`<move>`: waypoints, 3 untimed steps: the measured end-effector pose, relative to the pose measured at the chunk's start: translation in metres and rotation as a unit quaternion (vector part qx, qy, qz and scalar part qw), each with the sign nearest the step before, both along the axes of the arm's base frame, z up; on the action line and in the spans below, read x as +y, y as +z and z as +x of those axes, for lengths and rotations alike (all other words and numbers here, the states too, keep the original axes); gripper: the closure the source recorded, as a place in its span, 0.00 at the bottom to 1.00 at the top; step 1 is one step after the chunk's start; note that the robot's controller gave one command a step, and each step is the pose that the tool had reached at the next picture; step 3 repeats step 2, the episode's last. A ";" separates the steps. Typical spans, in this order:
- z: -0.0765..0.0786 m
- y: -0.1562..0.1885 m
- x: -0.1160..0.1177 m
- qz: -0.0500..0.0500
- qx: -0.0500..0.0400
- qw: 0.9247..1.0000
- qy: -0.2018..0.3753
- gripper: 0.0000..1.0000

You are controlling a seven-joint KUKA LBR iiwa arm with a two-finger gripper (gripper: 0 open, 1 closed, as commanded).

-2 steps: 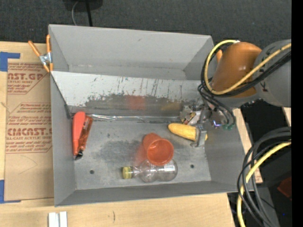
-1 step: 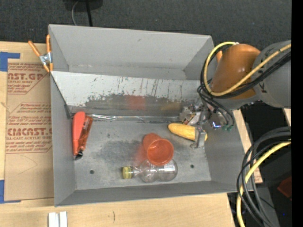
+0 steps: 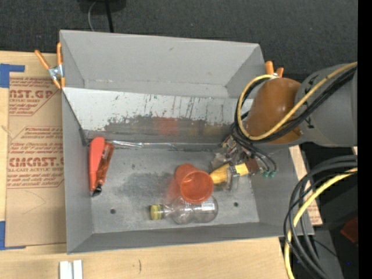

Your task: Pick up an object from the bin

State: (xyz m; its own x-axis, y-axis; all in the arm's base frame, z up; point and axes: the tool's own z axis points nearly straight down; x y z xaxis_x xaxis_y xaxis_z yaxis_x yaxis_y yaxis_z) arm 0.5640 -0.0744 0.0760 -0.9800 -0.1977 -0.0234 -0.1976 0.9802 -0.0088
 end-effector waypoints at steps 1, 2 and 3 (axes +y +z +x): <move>0.000 0.000 0.000 0.000 0.000 1.000 0.000 1.00; -0.009 0.133 -0.004 0.000 -0.002 1.000 -0.004 1.00; -0.009 0.133 -0.004 0.000 -0.002 1.000 -0.004 1.00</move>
Offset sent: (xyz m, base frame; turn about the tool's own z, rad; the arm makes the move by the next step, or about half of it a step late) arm -0.0099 -0.0051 0.1322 0.0084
